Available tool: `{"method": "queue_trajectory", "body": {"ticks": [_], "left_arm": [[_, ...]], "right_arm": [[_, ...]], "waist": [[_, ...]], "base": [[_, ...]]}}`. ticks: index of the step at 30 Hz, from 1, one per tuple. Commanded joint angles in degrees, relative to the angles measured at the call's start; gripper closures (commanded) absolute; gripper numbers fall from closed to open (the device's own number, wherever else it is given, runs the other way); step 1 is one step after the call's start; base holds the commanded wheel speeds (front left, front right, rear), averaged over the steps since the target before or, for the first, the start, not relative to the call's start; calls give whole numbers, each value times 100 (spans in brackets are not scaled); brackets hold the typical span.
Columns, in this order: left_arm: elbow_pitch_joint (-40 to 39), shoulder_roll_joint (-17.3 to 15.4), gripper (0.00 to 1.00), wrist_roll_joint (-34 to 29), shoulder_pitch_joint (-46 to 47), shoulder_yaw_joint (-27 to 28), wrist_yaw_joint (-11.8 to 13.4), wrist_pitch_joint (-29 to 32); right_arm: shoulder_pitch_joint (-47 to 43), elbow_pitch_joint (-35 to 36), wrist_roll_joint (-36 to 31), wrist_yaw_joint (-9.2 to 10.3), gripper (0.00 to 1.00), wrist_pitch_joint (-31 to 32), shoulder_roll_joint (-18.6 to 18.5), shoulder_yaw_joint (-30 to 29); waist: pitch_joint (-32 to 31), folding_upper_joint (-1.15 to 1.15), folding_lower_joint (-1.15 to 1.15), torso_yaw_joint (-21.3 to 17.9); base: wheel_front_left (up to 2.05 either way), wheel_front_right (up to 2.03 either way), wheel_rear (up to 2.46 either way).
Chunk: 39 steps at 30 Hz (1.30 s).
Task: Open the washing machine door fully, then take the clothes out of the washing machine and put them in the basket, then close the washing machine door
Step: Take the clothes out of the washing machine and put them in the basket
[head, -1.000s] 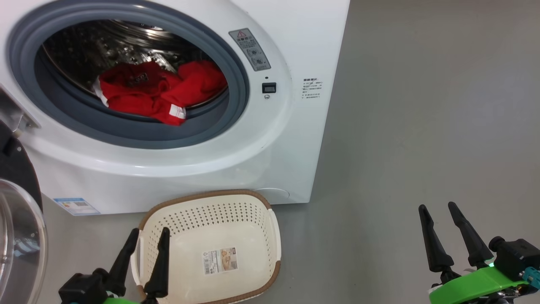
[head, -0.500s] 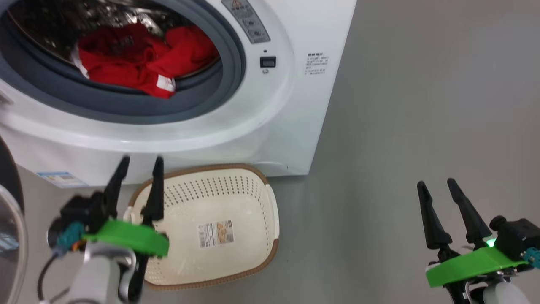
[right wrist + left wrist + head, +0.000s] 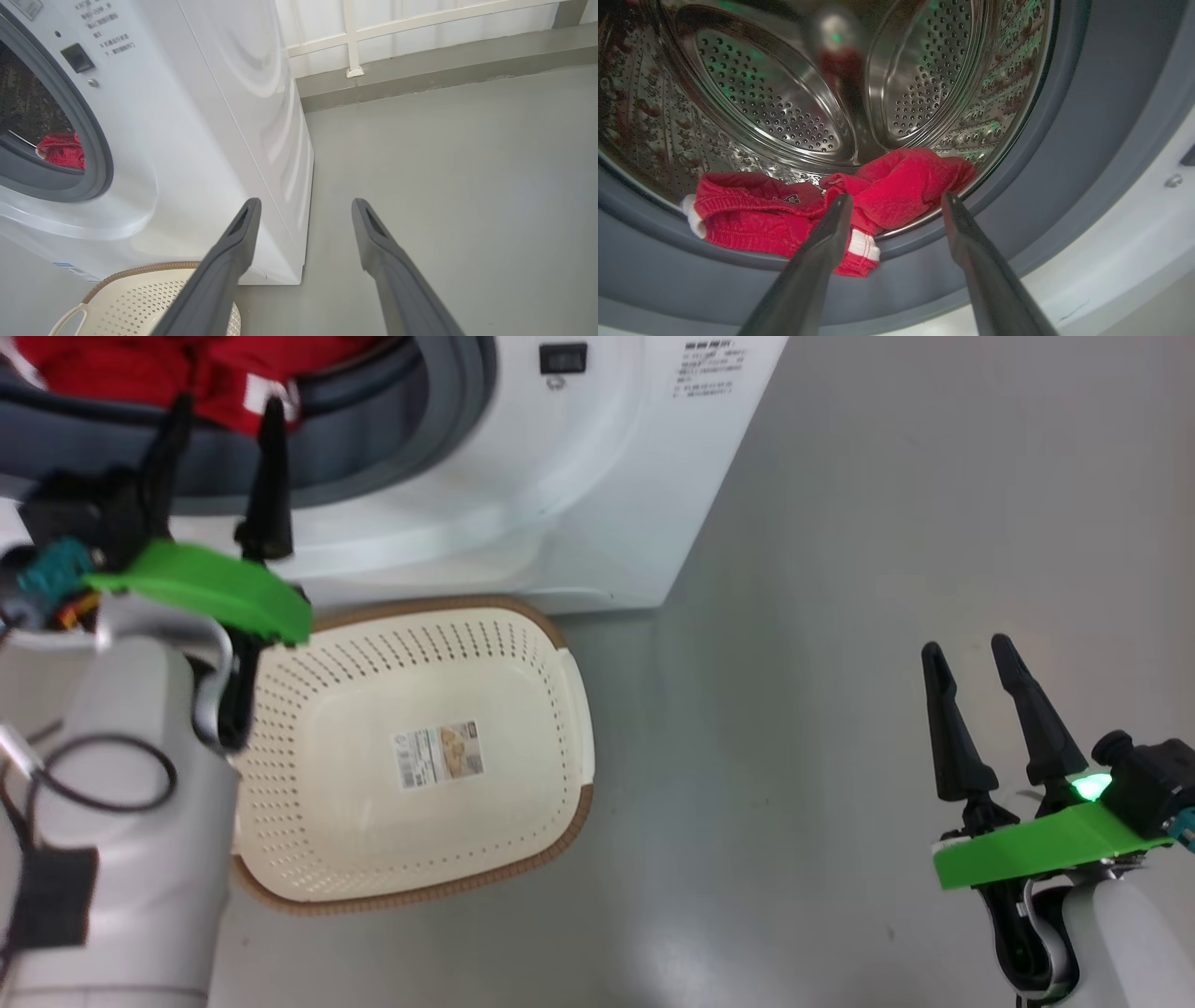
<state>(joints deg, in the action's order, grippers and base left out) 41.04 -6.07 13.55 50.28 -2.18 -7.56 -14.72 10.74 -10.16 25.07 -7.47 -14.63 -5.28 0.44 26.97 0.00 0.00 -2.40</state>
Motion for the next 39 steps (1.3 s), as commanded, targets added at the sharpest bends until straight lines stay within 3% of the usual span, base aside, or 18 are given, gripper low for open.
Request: {"method": "queue_trajectory", "body": {"ticks": [1,15,24,39], "left_arm": [[20,-243,0,-107,207,143,9,-28],[1068,-638,0,-621,1658,240,226,-28],[1403,-837,0,-817,2061,216,314,-28],[2752,-1133,0,-977,2606,37,472,-28]], "right_arm": [[89,155,41,-2,0,-37,-16,95],[389,235,84,-2,0,-37,97,372],[386,250,93,-2,0,-37,102,573],[409,252,121,-2,0,-37,141,772]], "waist": [[474,0,0,-139],[976,0,0,-488],[1078,0,0,-675],[1131,0,0,-860]], "base": [[0,0,0],[0,0,0],[0,0,0],[0,0,0]]}}
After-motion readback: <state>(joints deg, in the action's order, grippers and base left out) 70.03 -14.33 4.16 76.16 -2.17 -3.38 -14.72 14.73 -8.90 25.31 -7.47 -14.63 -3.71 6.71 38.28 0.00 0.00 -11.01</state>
